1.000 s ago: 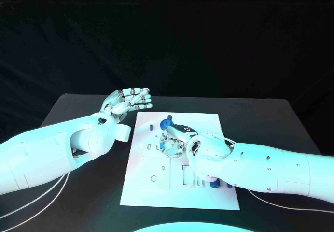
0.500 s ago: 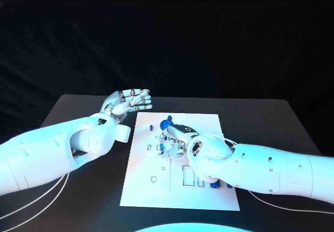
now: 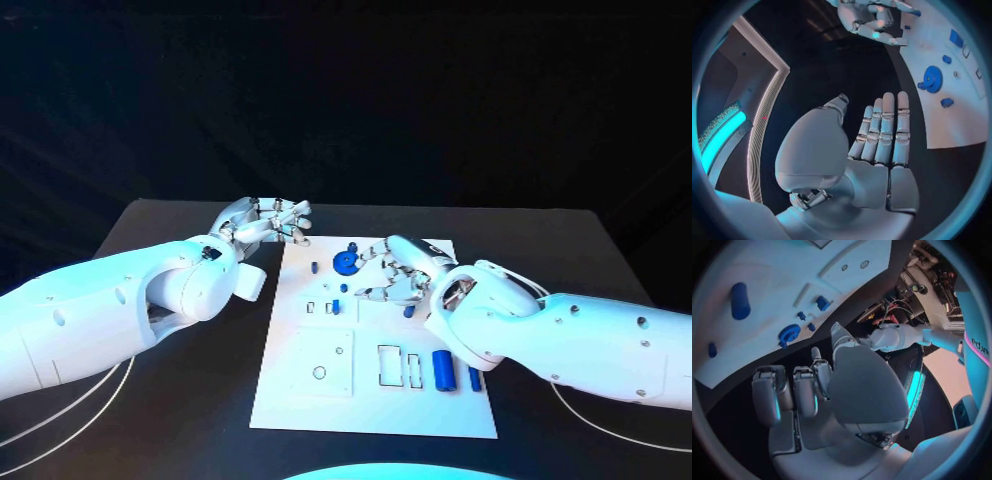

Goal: Assemble the parts on the task board

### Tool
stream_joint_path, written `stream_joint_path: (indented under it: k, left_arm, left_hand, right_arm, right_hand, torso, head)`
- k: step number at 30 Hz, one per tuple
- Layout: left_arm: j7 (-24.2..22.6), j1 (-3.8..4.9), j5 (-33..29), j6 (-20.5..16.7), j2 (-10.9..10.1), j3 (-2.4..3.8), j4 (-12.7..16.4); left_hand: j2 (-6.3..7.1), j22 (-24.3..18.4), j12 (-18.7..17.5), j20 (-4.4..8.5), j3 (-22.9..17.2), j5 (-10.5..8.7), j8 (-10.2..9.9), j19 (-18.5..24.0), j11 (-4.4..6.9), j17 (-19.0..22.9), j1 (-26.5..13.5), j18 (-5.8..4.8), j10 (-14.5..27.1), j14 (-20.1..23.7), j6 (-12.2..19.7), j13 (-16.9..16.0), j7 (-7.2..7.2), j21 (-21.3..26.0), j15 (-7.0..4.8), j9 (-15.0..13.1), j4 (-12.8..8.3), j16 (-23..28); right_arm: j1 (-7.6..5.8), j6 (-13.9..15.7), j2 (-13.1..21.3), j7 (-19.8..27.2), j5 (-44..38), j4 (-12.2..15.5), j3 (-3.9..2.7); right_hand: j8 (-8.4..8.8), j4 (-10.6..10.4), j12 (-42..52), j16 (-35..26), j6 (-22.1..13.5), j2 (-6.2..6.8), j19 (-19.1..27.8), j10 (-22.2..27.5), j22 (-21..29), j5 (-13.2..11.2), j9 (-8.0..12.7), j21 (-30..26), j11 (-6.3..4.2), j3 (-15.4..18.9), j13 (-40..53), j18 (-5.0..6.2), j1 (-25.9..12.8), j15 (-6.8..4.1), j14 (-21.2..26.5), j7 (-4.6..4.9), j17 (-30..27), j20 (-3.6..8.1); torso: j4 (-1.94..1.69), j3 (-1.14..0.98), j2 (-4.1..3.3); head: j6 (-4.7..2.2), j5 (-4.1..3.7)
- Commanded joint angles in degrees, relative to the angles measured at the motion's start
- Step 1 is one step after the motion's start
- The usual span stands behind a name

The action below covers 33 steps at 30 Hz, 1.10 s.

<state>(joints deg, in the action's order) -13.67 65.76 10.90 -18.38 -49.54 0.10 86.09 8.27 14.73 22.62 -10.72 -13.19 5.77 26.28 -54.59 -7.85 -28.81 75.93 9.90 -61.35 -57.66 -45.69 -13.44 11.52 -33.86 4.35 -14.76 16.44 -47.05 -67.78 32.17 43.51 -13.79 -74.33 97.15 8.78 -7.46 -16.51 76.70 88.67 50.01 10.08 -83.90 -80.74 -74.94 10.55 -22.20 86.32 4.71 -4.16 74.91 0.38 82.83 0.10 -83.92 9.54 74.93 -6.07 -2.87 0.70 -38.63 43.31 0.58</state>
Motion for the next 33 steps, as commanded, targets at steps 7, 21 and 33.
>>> stream_joint_path:
  k: [7,21,33]
  left_arm:
    - [24.0,1.89,24.9,14.8,2.1,0.04,-1.6]
    - [41.3,2.77,44.9,26.2,7.4,-0.12,-3.3]
    - [43.4,4.38,48.8,30.8,11.4,-1.84,-5.7]
  left_hand:
    - [-2.55,30.1,35.7,5.66,0.4,0.11,18.5,-11.7,5.3,-47.5,-6.3,-1.66,0.9,-27.0,2.0,-25.1,-4.92,-34.7,-5.27,-11.0,0.3,-38.7]
    - [-3.79,43.8,49.6,7.25,0.0,-0.06,22.6,-18.0,7.19,-54.7,-10.5,-3.78,-10.0,-30.4,0.2,-43.5,-6.84,-43.4,-7.02,-14.3,0.4,-41.0]
    - [-3.86,43.0,48.1,7.23,2.3,-0.16,22.8,-16.9,6.99,-52.6,-13.7,-3.62,-7.7,-29.6,1.8,-41.2,-6.63,-43.1,-6.88,-15.7,0.4,-40.1]
  right_arm:
    - [-3.25,0.6,7.3,6.3,16.6,3.0,-0.14]
    - [-5.13,-0.1,10.5,5.6,20.2,0.3,-0.18]
    - [-5.4,-0.4,10.3,5.2,20.1,-0.8,-0.18]
  right_hand:
    - [-0.29,0.0,0.1,-0.3,0.2,-0.08,-3.8,0.3,-12.6,1.0,0.1,-0.3,-0.1,-0.7,3.2,0.7,0.6,0.33,-5.0,-0.02,10.6,-0.39]
    - [-0.38,-0.1,0.1,-0.2,0.3,-0.19,-3.8,0.2,-12.6,1.1,0.1,-0.3,-0.12,-0.7,3.2,0.69,0.6,0.32,-5.1,-0.04,10.6,-0.38]
    - [-0.43,-0.1,0.2,-0.2,0.3,-0.2,-3.8,0.2,-12.6,1.3,0.1,-0.2,-0.12,-0.7,3.2,0.68,0.5,0.31,-5.1,-0.05,10.7,-0.38]
  torso:
    - [0.36,-0.49,0.93]
    - [0.34,-0.7,1.43]
    - [0.47,-0.59,1.29]
  head:
    - [0.44,1.07]
    - [0.97,1.67]
    - [1.15,1.79]
